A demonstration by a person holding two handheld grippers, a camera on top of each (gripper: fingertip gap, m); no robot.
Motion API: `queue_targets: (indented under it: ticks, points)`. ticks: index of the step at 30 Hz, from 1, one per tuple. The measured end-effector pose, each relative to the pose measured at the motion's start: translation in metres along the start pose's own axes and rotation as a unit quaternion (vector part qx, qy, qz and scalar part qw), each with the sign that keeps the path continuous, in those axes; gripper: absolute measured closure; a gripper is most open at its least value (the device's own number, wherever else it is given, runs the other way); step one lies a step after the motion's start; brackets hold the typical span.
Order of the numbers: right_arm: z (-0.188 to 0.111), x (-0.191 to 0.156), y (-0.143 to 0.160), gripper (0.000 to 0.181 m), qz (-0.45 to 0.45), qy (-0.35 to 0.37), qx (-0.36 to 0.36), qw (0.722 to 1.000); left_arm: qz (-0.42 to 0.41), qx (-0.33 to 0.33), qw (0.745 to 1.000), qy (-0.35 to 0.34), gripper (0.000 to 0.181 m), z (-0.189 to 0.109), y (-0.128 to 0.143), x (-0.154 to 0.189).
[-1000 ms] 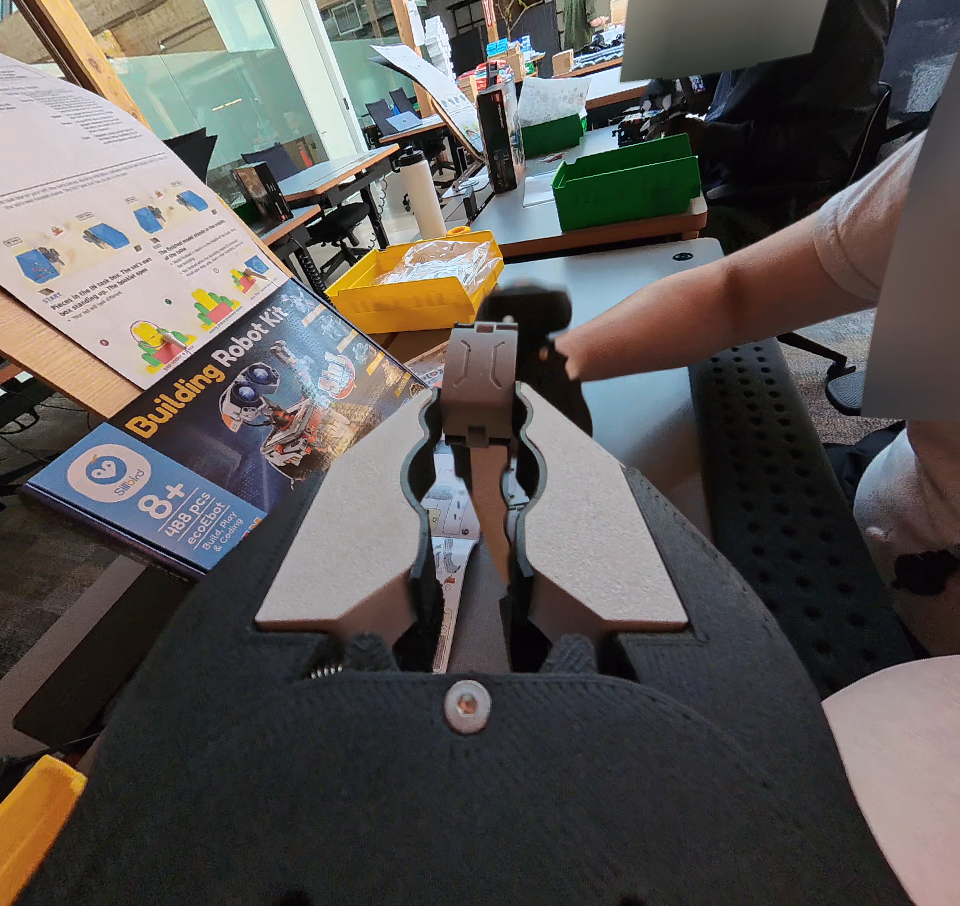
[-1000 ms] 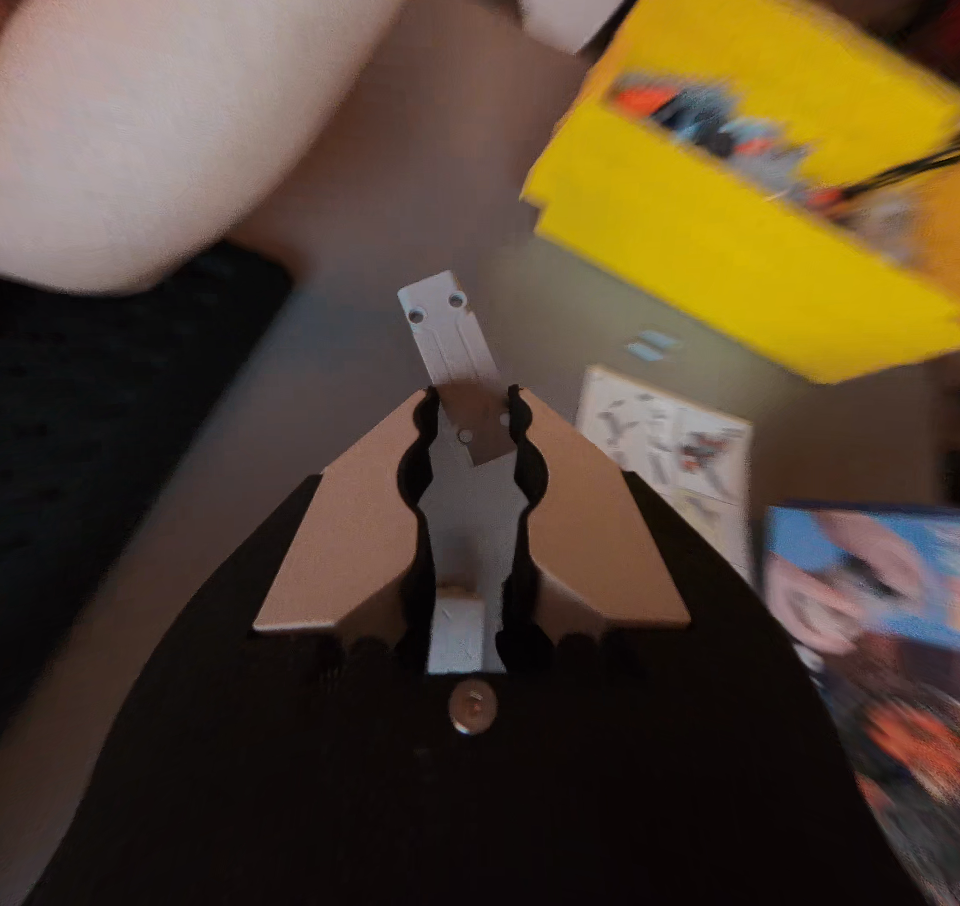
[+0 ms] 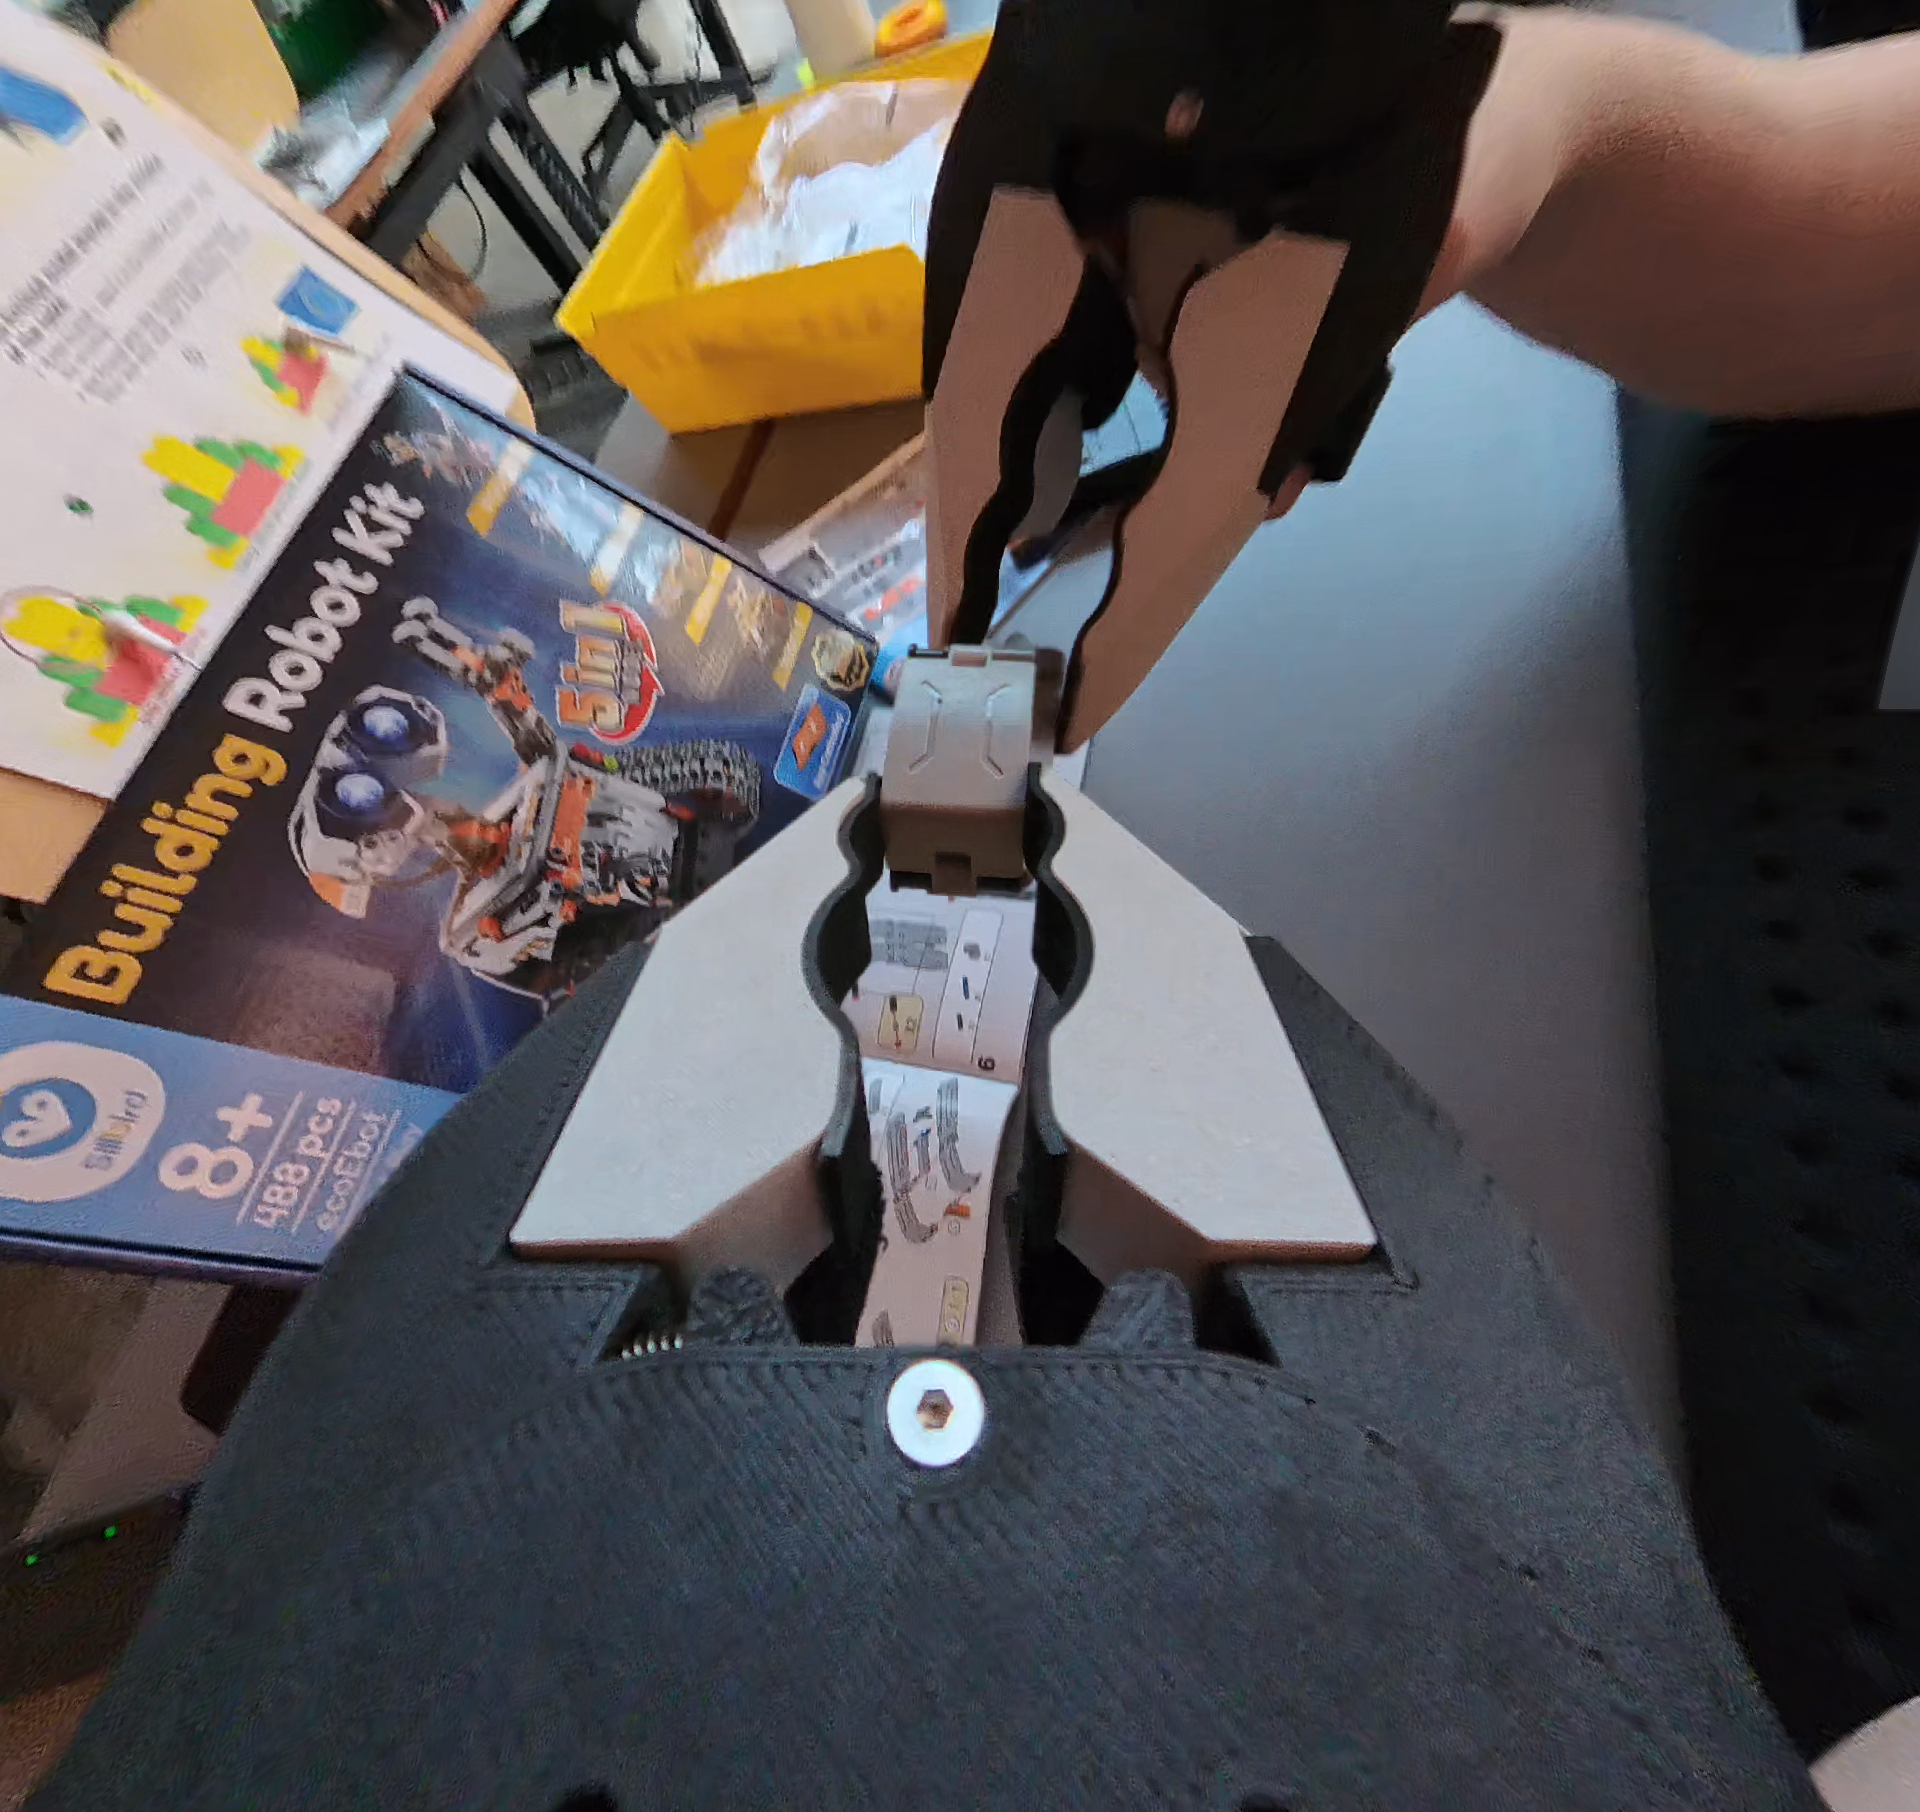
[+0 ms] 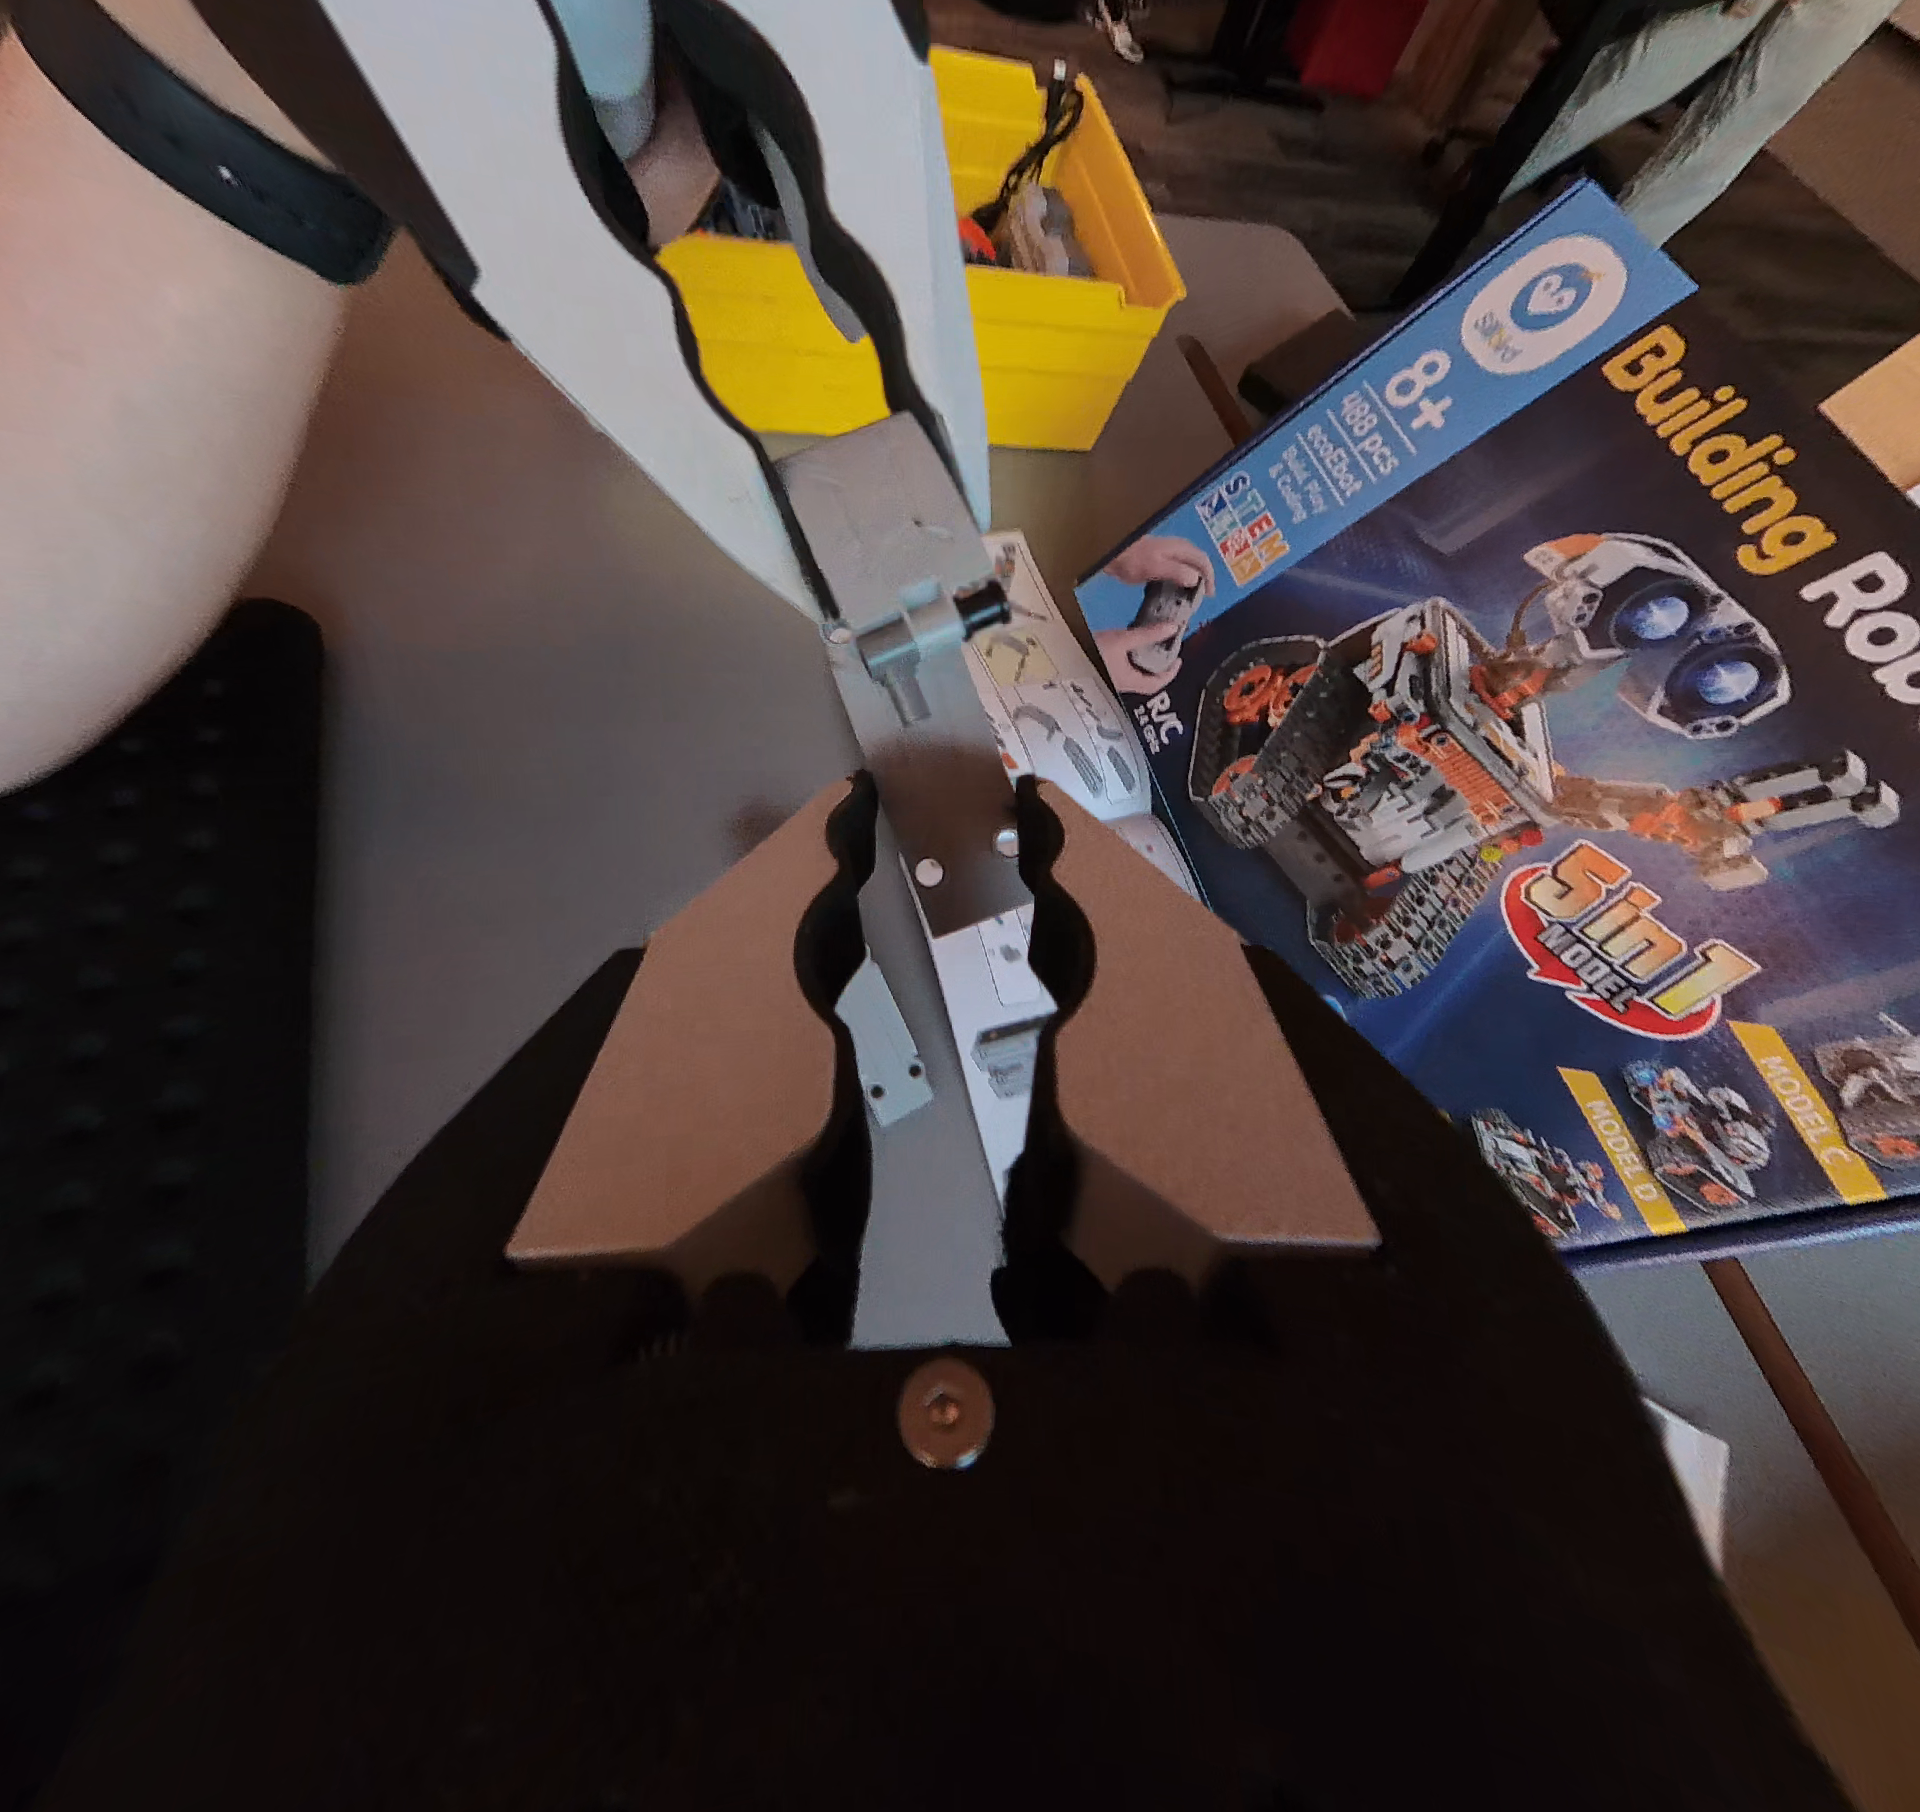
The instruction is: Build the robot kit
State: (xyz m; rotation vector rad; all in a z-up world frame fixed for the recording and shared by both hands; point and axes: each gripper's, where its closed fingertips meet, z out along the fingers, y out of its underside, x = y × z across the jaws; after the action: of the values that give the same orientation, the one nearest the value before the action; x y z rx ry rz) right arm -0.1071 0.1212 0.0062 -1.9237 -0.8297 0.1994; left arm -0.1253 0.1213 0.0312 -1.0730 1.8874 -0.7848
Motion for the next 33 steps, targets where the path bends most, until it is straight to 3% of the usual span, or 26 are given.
queue_targets:
  ticks: [5, 13, 26, 33]
  points:
    - [0.001, 0.004, 0.011, 0.156, -0.007, 0.009, -0.032, 0.999, -0.018, -0.052, 0.998, 0.026, 0.156, 0.012, 0.023, 0.004]
    - [0.010, 0.006, 0.016, 0.156, 0.064, -0.017, -0.020, 0.998, -0.026, -0.079, 0.996, 0.029, 0.155, 0.026, 0.039, 0.001]
    - [0.012, 0.000, 0.010, 0.156, 0.103, -0.064, 0.016, 0.993, -0.025, -0.072, 0.997, 0.026, 0.155, 0.017, 0.035, 0.002]
    - [0.017, 0.001, 0.014, 0.156, 0.122, -0.079, 0.024, 0.989, -0.036, -0.056, 0.997, 0.030, 0.146, 0.011, 0.031, 0.002]
